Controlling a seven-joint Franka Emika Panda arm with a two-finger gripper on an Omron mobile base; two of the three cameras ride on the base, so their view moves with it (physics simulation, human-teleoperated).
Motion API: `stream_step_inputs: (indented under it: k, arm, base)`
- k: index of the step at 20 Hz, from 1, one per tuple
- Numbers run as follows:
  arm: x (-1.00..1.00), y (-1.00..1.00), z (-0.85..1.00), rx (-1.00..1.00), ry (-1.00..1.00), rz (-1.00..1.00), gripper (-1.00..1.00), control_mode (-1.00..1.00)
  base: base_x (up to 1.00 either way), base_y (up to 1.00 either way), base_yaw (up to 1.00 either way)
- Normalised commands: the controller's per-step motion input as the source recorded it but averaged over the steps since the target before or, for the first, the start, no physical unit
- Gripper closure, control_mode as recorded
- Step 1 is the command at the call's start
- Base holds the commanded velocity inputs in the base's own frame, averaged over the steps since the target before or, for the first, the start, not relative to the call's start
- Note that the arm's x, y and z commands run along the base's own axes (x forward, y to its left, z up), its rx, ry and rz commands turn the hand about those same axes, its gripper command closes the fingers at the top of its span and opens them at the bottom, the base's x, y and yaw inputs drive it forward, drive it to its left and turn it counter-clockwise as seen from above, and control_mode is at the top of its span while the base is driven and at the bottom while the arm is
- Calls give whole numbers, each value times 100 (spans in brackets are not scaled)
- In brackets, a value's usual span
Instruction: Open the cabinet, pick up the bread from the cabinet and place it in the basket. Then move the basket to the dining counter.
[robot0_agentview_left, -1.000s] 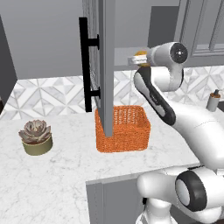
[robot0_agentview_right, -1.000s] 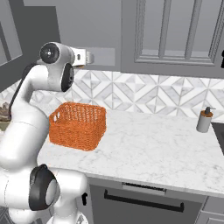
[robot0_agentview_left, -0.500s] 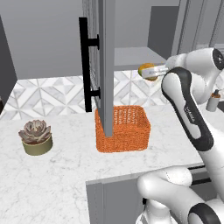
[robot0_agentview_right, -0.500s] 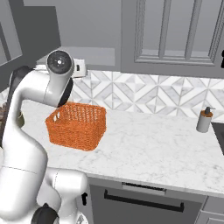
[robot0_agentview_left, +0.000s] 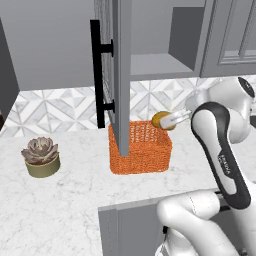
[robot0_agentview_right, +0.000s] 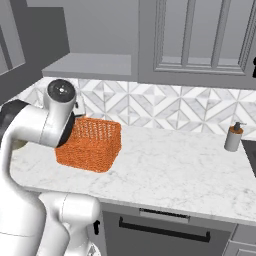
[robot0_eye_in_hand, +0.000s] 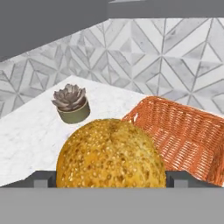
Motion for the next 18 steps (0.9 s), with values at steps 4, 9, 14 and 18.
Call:
stream_step_inputs:
  k: [4, 9, 14, 18]
  arm:
    - [17, 9, -95, -13, 13, -2, 100, -100]
    - [73, 0, -46, -3, 9, -20, 100, -100]
    - [81, 0, -31, 0, 12, -27, 100, -100]
    - [74, 0, -18, 0, 14, -24, 100, -100]
  base:
    - [0, 0, 0]
    - [0, 0, 0]
    - [0, 0, 0]
    - [0, 0, 0]
